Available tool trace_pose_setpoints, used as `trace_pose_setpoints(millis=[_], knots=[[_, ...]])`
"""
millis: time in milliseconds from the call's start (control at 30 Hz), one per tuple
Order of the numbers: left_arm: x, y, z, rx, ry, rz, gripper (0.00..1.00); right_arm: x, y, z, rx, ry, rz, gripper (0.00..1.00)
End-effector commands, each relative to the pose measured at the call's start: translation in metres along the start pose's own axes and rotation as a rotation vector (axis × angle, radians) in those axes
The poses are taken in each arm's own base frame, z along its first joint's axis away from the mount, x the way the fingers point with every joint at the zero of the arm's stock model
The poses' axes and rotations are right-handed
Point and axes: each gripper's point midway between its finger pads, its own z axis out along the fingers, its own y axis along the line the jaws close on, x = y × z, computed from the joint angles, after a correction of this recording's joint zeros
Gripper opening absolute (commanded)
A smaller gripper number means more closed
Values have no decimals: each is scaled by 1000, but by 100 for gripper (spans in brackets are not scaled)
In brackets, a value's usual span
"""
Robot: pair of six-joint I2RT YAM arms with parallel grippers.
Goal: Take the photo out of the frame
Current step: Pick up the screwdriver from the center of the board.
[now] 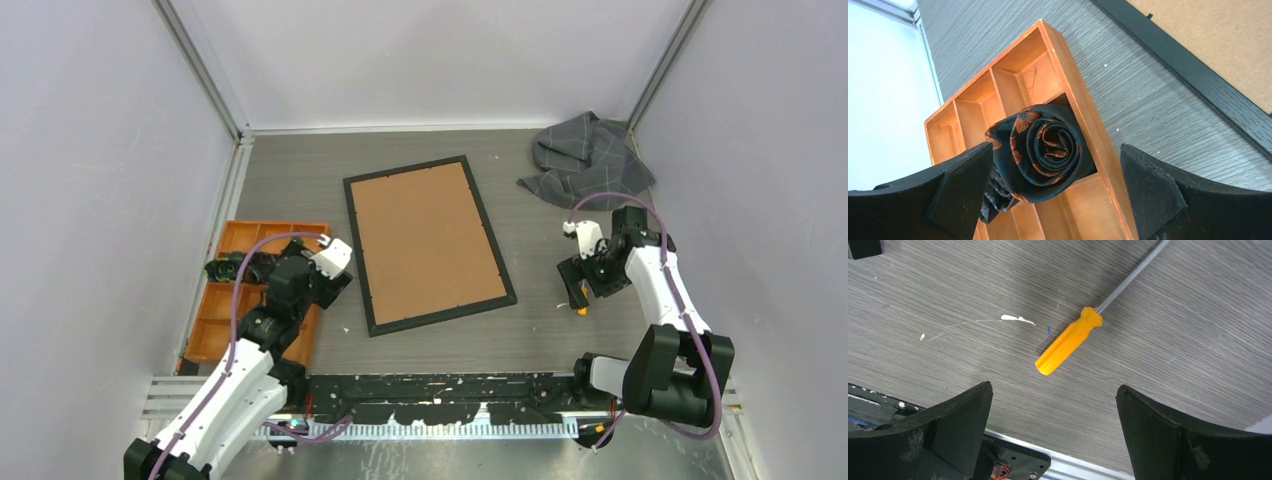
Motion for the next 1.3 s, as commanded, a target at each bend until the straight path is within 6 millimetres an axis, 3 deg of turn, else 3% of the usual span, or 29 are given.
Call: trace_pose_setpoints(millis=[0,67,200,533,700,867,1000,1133,1267], knots=[[-14,18,0,-77,-32,-33,100,-1,7,15,-58,-24,-37,97],[-12,14,1,-59,-29,-31,100,-3,9,24,-84,-31,-20,95],[-6,6,4,-31,-19,-22,100,-11,-6,37,-51,-10,47,83],[-2,2,7,-19,-10,-14,100,8,-22,60,58,41,74,71],[0,0,9,-10,-2,-9,100,13,-24,66,77,49,65,54],[-1,-1,9,-6,-3,-12,100,13,-23,70,51,65,59,24],[-2,-2,9,1,-7,-16,100,4,-26,62,51,47,57,2],[-10,-2,9,15,-26,-19,100,-15,-23,39,46,-26,60,1],[-28,6,3,25,-56,-21,100,-46,-17,-5,65,-144,20,1]])
